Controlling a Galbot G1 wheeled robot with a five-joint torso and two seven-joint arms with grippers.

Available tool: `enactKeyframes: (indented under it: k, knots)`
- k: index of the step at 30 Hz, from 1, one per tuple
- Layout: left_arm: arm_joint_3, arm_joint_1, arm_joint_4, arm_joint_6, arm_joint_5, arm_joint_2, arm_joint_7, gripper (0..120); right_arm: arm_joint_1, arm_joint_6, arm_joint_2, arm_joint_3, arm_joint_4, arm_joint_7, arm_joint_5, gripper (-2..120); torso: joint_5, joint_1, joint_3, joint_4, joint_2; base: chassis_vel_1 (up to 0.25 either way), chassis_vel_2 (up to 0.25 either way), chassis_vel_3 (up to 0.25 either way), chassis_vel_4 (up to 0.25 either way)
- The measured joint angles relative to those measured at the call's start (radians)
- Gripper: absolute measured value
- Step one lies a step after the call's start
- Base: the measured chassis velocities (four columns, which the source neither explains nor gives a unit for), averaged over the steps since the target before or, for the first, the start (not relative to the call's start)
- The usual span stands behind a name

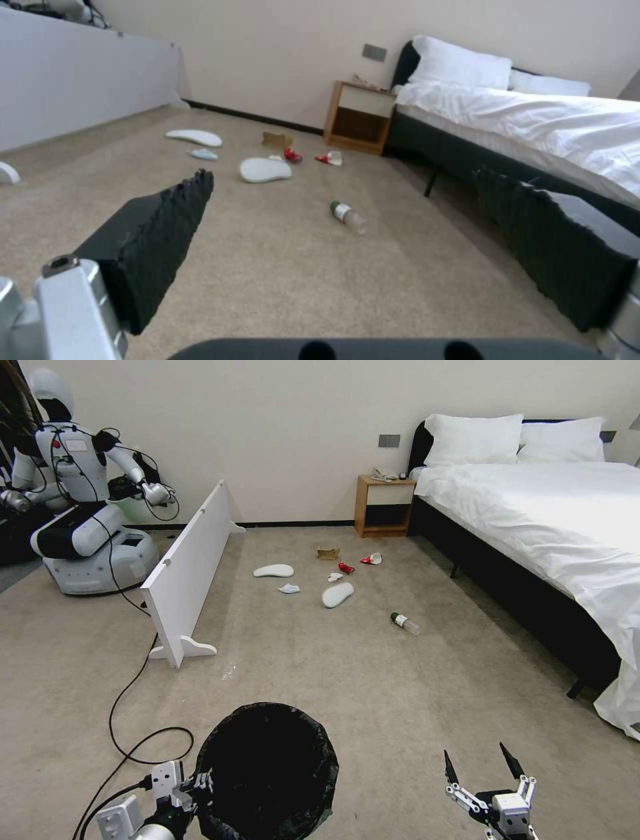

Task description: Pick up the trash bin, then pick up the garbage from the floor and place it into the trash bin.

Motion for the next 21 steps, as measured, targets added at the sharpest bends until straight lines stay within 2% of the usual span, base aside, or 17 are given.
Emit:
enactKeyframes:
  k: [8, 21]
  knots:
    - [0.011, 0.004, 0.000, 0.000, 0.017, -0.007, 0.002, 4, 0.000, -0.001, -0.002, 0.001, 0.000, -0.003, 0.008, 100, -0.0001, 0.000, 0.000, 0.0000, 0.000, -0.020, 0.013, 0.012, -0.007]
    - [0.021, 0.003, 0.002, -0.002, 0.026, -0.013, 0.003, 4, 0.008, -0.001, -0.004, 0.009, -0.009, -0.019, 0.020, 100, 0.0000, 0.000, 0.000, 0.0001, 0.000, -0.055, 0.067, 0.066, -0.066]
